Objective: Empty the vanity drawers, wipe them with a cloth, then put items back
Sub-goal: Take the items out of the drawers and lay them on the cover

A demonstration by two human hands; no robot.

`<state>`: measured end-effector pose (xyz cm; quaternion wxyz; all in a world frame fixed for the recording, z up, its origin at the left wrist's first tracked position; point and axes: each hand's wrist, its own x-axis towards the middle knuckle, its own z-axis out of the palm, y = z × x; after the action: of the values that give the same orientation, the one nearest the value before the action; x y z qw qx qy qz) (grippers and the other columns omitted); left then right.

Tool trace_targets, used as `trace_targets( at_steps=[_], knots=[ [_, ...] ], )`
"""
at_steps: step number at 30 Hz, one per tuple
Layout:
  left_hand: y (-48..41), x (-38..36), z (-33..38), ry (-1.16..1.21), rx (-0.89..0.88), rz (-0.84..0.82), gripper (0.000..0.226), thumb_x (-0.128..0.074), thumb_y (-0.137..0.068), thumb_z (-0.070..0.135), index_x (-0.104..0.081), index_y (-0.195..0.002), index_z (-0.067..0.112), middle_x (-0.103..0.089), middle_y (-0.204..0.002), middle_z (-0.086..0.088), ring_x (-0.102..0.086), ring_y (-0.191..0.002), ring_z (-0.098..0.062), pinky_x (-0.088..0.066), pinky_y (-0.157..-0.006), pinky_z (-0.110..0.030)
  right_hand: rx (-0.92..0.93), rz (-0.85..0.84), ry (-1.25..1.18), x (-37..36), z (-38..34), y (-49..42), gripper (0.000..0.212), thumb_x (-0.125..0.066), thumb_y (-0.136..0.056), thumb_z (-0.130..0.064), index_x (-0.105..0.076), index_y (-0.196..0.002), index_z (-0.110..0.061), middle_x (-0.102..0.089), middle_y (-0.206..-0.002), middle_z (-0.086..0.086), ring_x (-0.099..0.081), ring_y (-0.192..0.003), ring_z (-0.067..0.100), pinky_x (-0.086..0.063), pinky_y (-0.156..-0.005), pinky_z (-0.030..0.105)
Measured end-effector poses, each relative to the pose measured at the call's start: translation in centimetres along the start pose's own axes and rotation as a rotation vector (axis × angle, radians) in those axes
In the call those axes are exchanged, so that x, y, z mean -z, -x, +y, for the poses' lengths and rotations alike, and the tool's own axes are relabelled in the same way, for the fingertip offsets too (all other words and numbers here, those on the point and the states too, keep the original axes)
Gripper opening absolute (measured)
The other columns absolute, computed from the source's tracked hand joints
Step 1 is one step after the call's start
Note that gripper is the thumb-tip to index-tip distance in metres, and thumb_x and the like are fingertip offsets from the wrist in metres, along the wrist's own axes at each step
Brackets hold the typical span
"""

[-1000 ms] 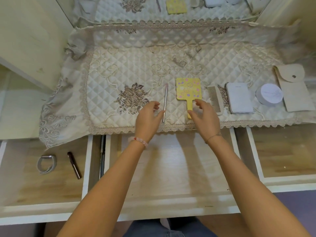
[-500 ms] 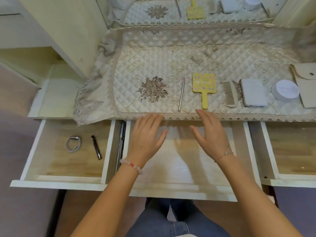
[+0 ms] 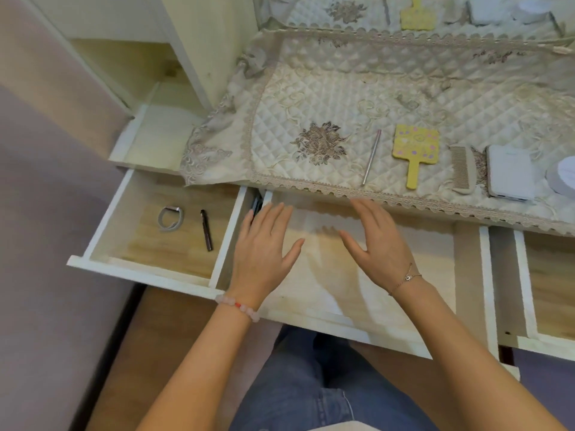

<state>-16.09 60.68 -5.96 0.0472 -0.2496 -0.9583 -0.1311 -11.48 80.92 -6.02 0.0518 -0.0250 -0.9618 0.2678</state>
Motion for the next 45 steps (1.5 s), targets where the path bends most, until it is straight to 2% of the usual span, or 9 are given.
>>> trace_targets(
  at_steps=[7, 14, 18, 26, 31, 37, 43, 45],
  knots=[
    [3.4, 1.5, -3.4, -0.040, 0.131, 0.037, 0.056, -0.049, -0.090, 0.042, -0.048, -0.133, 0.007, -0.053, -0.134, -0.010, -0.042, -0.130, -0.027, -0.028, -0.110, -0.046, 0.109, -0.068, 0.009, -2.3, -3.0, -0.8, 0.056, -0.052, -0.092, -0.034, -0.037, -0.139, -0.007, -0.042, -0.142, 0.011, -0.035, -0.134, 0.025, -0.027, -0.113, 0.041],
    [5.4, 2.3, -9.1, -0.035, 0.212, 0.025, 0.057, -0.050, -0.091, 0.043, -0.042, -0.137, 0.011, -0.047, -0.139, -0.008, -0.034, -0.135, -0.024, -0.020, -0.113, -0.043, 0.145, -0.129, 0.023, -5.4, -7.3, -2.0, 0.058, -0.049, -0.093, -0.037, -0.032, -0.143, -0.010, -0.036, -0.147, 0.007, -0.027, -0.139, 0.022, -0.022, -0.115, 0.040],
    [5.8, 2.7, -13.9, -0.026, 0.217, 0.001, 0.057, -0.050, -0.091, 0.043, -0.044, -0.136, 0.009, -0.048, -0.138, -0.009, -0.036, -0.134, -0.025, -0.018, -0.112, -0.041, 0.140, -0.142, 0.032, -8.3, -10.4, -3.3, 0.058, -0.049, -0.093, -0.036, -0.034, -0.142, -0.009, -0.039, -0.145, 0.009, -0.030, -0.137, 0.024, -0.023, -0.115, 0.037],
    [4.6, 3.1, -26.0, 0.017, 0.138, -0.117, 0.061, -0.046, -0.091, 0.048, -0.040, -0.138, 0.010, -0.044, -0.142, -0.008, -0.033, -0.136, -0.023, -0.020, -0.113, -0.043, -0.019, -0.134, 0.061, -15.4, -18.3, -6.8, 0.059, -0.047, -0.093, -0.039, -0.030, -0.143, -0.013, -0.036, -0.148, 0.006, -0.028, -0.138, 0.020, -0.020, -0.114, 0.032],
    [3.0, 3.1, -32.0, 0.026, 0.019, -0.173, 0.059, -0.044, -0.090, 0.047, -0.042, -0.137, 0.012, -0.046, -0.141, -0.006, -0.035, -0.135, -0.024, -0.019, -0.112, -0.041, -0.121, -0.132, 0.052, -18.7, -22.0, -8.7, 0.060, -0.047, -0.092, -0.038, -0.030, -0.144, -0.012, -0.035, -0.148, 0.006, -0.027, -0.138, 0.019, -0.021, -0.116, 0.035],
    [1.8, 1.5, -35.8, 0.046, -0.024, -0.266, 0.063, -0.036, -0.091, 0.053, -0.035, -0.141, 0.014, -0.039, -0.146, -0.004, -0.028, -0.138, -0.020, -0.019, -0.115, -0.041, -0.217, -0.130, 0.041, -21.4, -23.7, -10.1, 0.061, -0.048, -0.092, -0.036, -0.030, -0.144, -0.010, -0.034, -0.148, 0.007, -0.025, -0.139, 0.020, -0.019, -0.116, 0.033],
    [0.5, -0.6, -37.6, 0.064, -0.032, -0.282, 0.061, -0.046, -0.090, 0.047, -0.039, -0.139, 0.011, -0.045, -0.141, -0.007, -0.035, -0.134, -0.023, -0.024, -0.113, -0.040, -0.242, -0.140, 0.060, -24.0, -23.1, -10.9, 0.058, -0.051, -0.092, -0.032, -0.033, -0.141, -0.008, -0.038, -0.145, 0.010, -0.031, -0.136, 0.023, -0.025, -0.114, 0.039],
    [0.1, -1.5, -37.9, 0.066, -0.023, -0.298, 0.060, -0.047, -0.091, 0.046, -0.039, -0.138, 0.011, -0.044, -0.141, -0.007, -0.035, -0.134, -0.023, -0.024, -0.113, -0.039, -0.264, -0.164, 0.061, -25.0, -22.4, -11.3, 0.058, -0.050, -0.092, -0.033, -0.032, -0.142, -0.009, -0.035, -0.147, 0.010, -0.028, -0.138, 0.023, -0.023, -0.115, 0.041]
  ],
)
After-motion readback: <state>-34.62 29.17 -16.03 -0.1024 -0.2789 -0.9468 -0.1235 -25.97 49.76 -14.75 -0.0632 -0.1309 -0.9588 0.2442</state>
